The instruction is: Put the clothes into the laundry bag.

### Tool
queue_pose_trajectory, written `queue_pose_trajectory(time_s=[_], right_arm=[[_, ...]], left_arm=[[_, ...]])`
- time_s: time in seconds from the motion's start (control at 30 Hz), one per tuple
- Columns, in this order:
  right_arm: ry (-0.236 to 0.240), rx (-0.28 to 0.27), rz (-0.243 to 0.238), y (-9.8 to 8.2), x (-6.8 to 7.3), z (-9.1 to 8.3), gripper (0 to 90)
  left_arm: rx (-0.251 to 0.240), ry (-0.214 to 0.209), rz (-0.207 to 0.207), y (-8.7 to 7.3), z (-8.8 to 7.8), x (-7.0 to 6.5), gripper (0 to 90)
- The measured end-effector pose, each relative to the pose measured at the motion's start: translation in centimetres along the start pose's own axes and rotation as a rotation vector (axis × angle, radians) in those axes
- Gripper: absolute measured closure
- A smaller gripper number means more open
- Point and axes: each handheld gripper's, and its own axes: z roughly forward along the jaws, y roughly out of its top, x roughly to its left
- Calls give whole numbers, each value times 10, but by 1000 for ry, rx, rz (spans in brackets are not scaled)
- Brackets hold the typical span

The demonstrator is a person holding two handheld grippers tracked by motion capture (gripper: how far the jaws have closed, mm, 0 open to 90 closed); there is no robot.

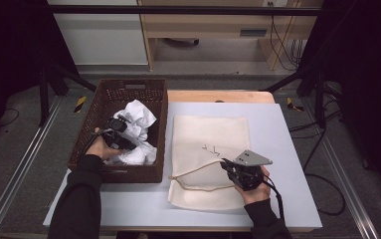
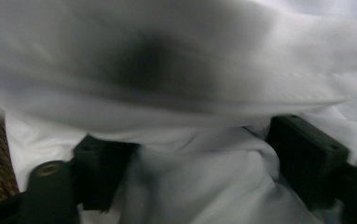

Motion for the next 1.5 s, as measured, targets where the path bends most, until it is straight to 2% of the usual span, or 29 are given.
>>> queue_pose_trajectory(time_s=[0.1, 0.13, 0.23, 0.27, 0.33, 0.5, 0.53, 0.57, 0.6, 0.7, 0.73, 0.8, 0.83, 0.87, 0.93, 0.97, 1.0, 1.03, 1.1, 1.13, 1.17, 1.2, 1.37, 1.5], right_arm=[[0, -1, -1, 0, -1, 0, 856], [-1, -2, 0, 0, -1, 0, 856], [-1, -2, 1, 1, 0, -1, 857], [-1, -2, 1, 1, -1, -1, 858], [-1, -2, 2, 1, -1, -1, 859], [0, -2, 7, 1, -1, -1, 859], [0, -3, 6, 1, -1, -1, 860], [0, -3, 6, 1, -1, -1, 860], [0, -3, 6, 1, -1, -1, 860], [-2, -6, 3, 1, -1, -2, 860], [-1, -5, 4, 1, -2, -2, 860], [-2, -6, 5, 1, -2, -2, 860], [-2, -6, 5, 1, -2, -2, 860], [-2, -5, 6, 1, -2, -2, 860], [-2, -6, 5, 1, -2, -2, 861], [-2, -6, 5, 1, -2, -2, 861], [-2, -7, 4, 1, -2, -2, 860], [-2, -7, 4, 1, -2, -2, 860], [-3, -7, 8, 1, -2, -3, 861], [-3, -8, 7, 1, -2, -3, 861], [-3, -8, 7, 1, -2, -3, 861], [-3, -9, 7, 1, -1, -3, 861], [-4, -9, 7, 2, -1, -3, 862], [-3, -7, 9, 2, -1, -2, 867]], left_arm=[[20, 4, 6, 1, -1, -2, 327], [34, 11, 14, 2, -2, -5, 390], [50, 28, 21, 3, -3, -6, 501], [55, 37, 24, 3, -4, -8, 501], [50, 55, 32, 2, -8, -10, 627], [13, 92, 47, -1, -15, -14, 725], [-18, 98, 44, -2, -18, -15, 733], [-71, 103, 38, -4, -24, -15, 739], [-71, 103, 38, -4, -24, -15, 742], [-158, 117, 34, -7, -34, -14, 746], [-208, 138, 35, -8, -39, -14, 748], [-242, 158, 33, -9, -44, -14, 749], [-242, 158, 33, -9, -44, -14, 750], [-275, 180, 33, -10, -49, -14, 751], [-318, 199, 27, -12, -55, -14, 753], [-318, 199, 27, -12, -55, -14, 754], [-364, 217, 28, -14, -63, -14, 756], [-364, 217, 28, -14, -63, -14, 756], [-406, 246, 32, -16, -70, -16, 757], [-462, 265, 29, -20, -78, -17, 757], [-462, 265, 29, -20, -78, -17, 758], [-502, 275, 19, -23, -85, -16, 758], [-624, 293, -10, -35, -110, -13, 758], [-728, 306, -13, -45, -134, -15, 758]])
